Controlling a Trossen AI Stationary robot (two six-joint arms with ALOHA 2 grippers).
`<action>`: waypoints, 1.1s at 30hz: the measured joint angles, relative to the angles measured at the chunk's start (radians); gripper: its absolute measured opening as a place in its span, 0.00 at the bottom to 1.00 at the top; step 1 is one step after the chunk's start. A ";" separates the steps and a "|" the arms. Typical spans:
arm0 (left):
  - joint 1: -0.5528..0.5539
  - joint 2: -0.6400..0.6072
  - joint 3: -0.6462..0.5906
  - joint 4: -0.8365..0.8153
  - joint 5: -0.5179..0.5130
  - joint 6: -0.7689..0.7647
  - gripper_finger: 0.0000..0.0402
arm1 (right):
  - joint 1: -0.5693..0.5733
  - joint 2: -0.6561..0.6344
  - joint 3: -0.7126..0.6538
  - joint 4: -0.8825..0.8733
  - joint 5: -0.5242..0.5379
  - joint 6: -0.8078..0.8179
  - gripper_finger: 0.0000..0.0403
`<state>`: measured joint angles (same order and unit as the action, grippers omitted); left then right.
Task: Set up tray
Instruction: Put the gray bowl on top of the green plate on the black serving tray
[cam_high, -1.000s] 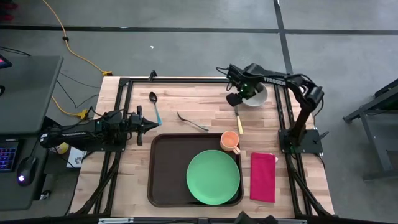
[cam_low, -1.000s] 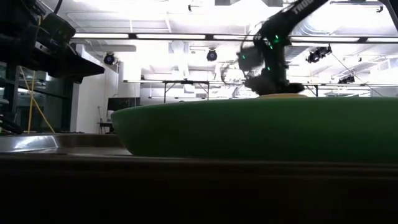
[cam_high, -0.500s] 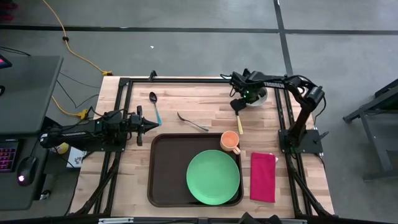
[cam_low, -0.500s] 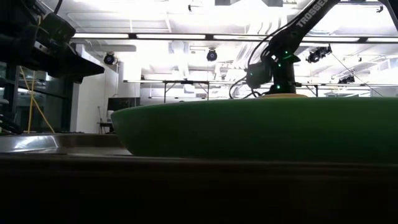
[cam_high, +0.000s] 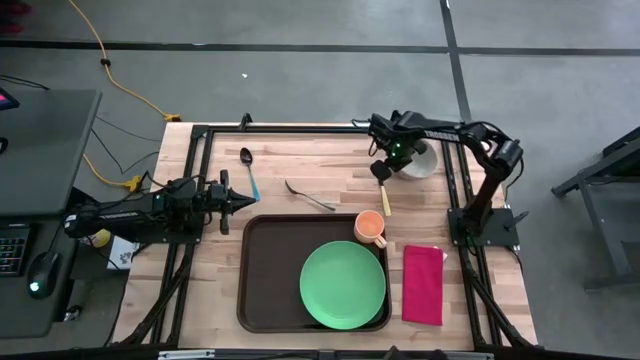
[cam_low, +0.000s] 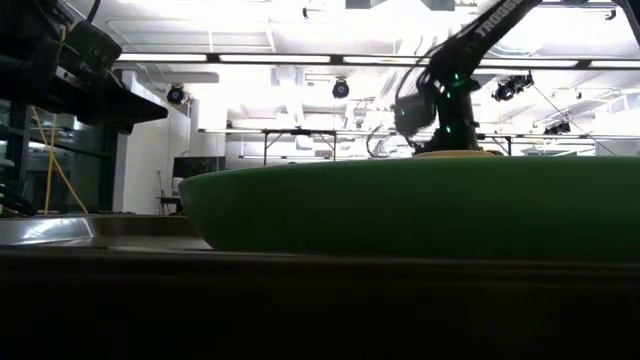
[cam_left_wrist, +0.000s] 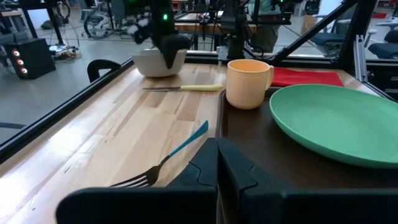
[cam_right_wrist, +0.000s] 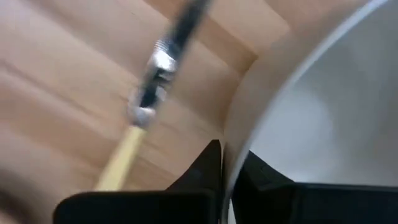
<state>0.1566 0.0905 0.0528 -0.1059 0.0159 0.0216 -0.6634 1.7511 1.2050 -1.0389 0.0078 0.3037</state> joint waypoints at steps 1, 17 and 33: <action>0.000 0.000 0.000 0.000 0.000 0.000 0.08 | 0.007 -0.013 0.022 -0.011 -0.001 -0.005 0.00; 0.000 0.000 0.000 0.000 0.000 0.026 0.08 | 0.464 -0.176 0.641 -0.243 -0.143 -0.182 0.00; 0.000 0.000 0.000 0.000 0.000 0.023 0.08 | 1.148 0.002 0.742 -0.108 0.126 0.246 0.00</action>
<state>0.1566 0.0905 0.0531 -0.1059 0.0154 0.0448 0.4848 1.7534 1.9472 -1.1472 0.1338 0.5497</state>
